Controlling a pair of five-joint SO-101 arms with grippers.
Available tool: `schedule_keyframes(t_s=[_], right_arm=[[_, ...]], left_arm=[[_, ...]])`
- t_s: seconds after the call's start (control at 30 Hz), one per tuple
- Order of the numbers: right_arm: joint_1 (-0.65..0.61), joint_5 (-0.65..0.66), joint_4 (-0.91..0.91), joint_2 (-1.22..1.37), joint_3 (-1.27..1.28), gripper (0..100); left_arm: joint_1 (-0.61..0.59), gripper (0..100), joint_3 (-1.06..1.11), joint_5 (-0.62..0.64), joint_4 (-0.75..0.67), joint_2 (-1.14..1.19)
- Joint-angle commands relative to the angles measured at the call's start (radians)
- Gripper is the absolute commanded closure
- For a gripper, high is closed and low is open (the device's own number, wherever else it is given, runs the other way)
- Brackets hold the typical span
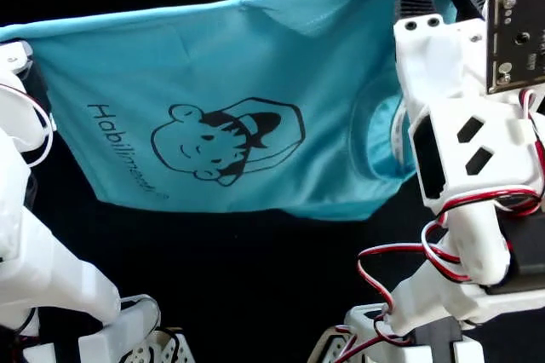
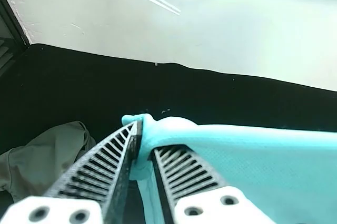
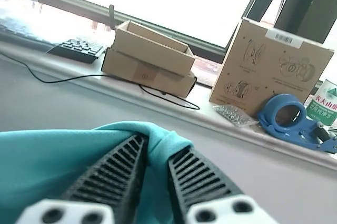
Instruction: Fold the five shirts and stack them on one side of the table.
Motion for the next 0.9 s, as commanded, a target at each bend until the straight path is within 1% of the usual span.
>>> schedule_keyframes(t_s=[0.0, 0.17, 0.43, 0.67, 0.87], right_arm=[[0.019, 0.009, -0.056, -0.004, 0.033, 99.3], [0.019, 0.006, -0.030, -0.007, -0.031, 99.3], [0.015, 0.006, 0.168, -0.007, -0.209, 99.3], [0.015, 0.006, 0.286, -0.008, -0.417, 99.3], [0.015, 0.005, 0.315, -0.008, -0.456, 99.3]], left_arm=[[0.013, 99, -0.016, 0.008, -0.002, -0.008], [0.010, 99, -0.022, 0.009, -0.002, -0.019], [0.015, 99, -0.018, 0.011, -0.002, -0.113], [0.015, 99, -0.016, 0.012, 0.005, -0.191], [0.012, 99, -0.016, 0.012, 0.005, -0.225]])
